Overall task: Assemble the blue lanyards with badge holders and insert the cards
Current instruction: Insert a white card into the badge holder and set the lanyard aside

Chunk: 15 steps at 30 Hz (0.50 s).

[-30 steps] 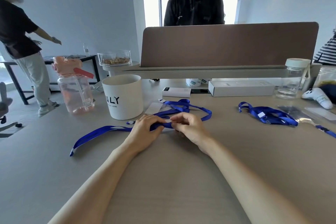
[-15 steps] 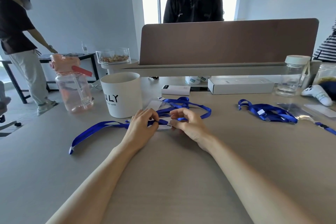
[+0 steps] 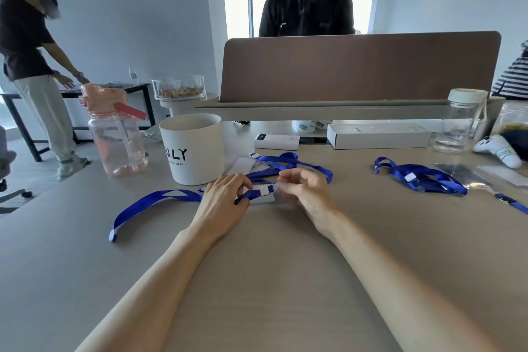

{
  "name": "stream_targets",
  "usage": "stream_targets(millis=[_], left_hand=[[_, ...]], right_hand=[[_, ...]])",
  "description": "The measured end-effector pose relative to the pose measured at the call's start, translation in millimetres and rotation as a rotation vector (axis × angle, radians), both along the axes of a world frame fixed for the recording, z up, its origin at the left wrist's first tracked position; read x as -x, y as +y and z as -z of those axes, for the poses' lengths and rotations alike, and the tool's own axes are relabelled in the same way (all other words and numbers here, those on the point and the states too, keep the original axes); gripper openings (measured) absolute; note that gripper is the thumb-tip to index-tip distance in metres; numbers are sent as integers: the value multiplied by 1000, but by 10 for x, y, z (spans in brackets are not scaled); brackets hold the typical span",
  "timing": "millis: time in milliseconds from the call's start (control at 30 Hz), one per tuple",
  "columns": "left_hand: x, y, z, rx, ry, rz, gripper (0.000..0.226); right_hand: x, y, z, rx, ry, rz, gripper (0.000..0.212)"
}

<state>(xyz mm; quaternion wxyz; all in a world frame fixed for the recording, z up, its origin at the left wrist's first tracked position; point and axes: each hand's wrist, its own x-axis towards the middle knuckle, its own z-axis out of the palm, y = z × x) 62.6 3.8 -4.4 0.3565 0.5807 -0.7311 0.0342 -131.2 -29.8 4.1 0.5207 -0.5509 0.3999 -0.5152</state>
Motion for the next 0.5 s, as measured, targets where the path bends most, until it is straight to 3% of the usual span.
stream_targets(millis=[233,300,400,500], left_hand=[[-146,-10,-10,70,-114,-387,19],[-210,-10,-27,106,-164,-413,23],[-173,6,-48,53,-181,-179,40],[61,47,-70,-130,-5,73,54]], right_hand=[[-9,-11,11,-18,-34,26,16],[-3,-4,1,-18,-36,33,16],[-5,17,-14,-4,-39,28,18],[-15,47,-34,47,-34,11,22]])
